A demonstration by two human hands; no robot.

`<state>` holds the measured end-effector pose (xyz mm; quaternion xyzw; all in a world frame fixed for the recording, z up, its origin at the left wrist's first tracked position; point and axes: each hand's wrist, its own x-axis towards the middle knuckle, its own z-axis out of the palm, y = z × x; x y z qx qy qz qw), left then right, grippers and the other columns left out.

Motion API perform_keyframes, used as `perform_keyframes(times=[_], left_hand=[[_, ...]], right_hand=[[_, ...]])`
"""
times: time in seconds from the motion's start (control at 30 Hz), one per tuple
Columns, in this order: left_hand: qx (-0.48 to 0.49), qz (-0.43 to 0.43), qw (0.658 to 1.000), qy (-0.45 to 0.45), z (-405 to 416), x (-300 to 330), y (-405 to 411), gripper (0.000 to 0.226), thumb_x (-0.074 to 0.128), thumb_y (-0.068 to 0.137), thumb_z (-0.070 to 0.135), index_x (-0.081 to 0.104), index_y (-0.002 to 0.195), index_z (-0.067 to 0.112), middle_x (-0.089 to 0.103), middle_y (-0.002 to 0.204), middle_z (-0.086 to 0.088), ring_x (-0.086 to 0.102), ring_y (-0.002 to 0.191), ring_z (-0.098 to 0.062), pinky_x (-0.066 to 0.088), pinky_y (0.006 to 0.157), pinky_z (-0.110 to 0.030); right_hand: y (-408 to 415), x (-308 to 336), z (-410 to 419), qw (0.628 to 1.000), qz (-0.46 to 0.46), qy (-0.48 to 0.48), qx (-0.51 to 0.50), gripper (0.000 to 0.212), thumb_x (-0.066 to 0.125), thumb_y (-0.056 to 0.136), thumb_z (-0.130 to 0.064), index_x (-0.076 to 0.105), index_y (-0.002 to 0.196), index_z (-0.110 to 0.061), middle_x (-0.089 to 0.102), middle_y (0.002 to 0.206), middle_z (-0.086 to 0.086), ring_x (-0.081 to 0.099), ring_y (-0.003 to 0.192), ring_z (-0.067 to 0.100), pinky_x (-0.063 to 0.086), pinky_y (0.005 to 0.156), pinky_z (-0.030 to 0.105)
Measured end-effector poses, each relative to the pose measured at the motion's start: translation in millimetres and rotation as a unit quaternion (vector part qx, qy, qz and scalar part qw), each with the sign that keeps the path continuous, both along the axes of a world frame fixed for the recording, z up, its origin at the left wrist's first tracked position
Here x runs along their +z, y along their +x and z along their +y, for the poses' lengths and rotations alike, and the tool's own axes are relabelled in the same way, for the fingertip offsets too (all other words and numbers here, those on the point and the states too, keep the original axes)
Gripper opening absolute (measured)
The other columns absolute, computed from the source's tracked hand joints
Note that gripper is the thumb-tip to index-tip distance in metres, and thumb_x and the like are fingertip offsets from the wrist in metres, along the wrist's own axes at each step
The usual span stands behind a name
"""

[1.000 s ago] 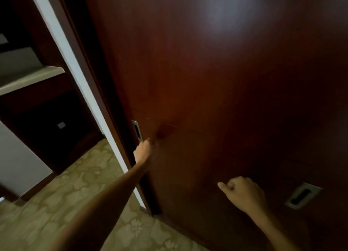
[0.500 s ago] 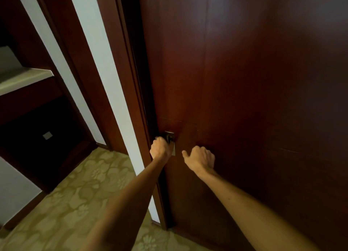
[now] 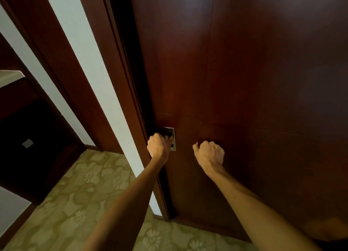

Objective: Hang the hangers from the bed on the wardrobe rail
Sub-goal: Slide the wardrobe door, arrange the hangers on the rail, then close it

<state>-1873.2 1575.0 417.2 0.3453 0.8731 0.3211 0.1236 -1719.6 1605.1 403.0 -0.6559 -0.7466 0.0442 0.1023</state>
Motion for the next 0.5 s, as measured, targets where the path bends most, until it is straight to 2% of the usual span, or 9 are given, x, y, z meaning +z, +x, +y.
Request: perform_keyframes(times=[0.27,0.5], left_hand=[[-0.028,0.038,0.999,-0.016,7.5,-7.7,11.9,0.047,0.076,0.087,0.045,0.068,0.104,0.001,0.072,0.102,-0.014,0.07,0.092,-0.032,0.047,0.067,-0.035],[-0.056,0.066,0.996,-0.035,13.9,-5.9,33.6,0.049,0.074,0.086,0.049,0.067,0.103,0.003,0.071,0.098,-0.011,0.07,0.088,-0.03,0.048,0.065,-0.034]], right_hand=[[18.8,0.1,1.5,1.0,0.0,0.002,-0.014,0.052,0.042,0.1,-0.051,0.066,0.066,-0.019,0.066,0.063,0.0,0.065,0.058,0.017,0.057,0.062,0.036],[46.2,3.8,2.8,1.0,-0.006,0.011,0.001,0.053,0.041,0.101,-0.052,0.062,0.064,-0.02,0.061,0.058,-0.002,0.061,0.054,0.015,0.053,0.059,0.031]])
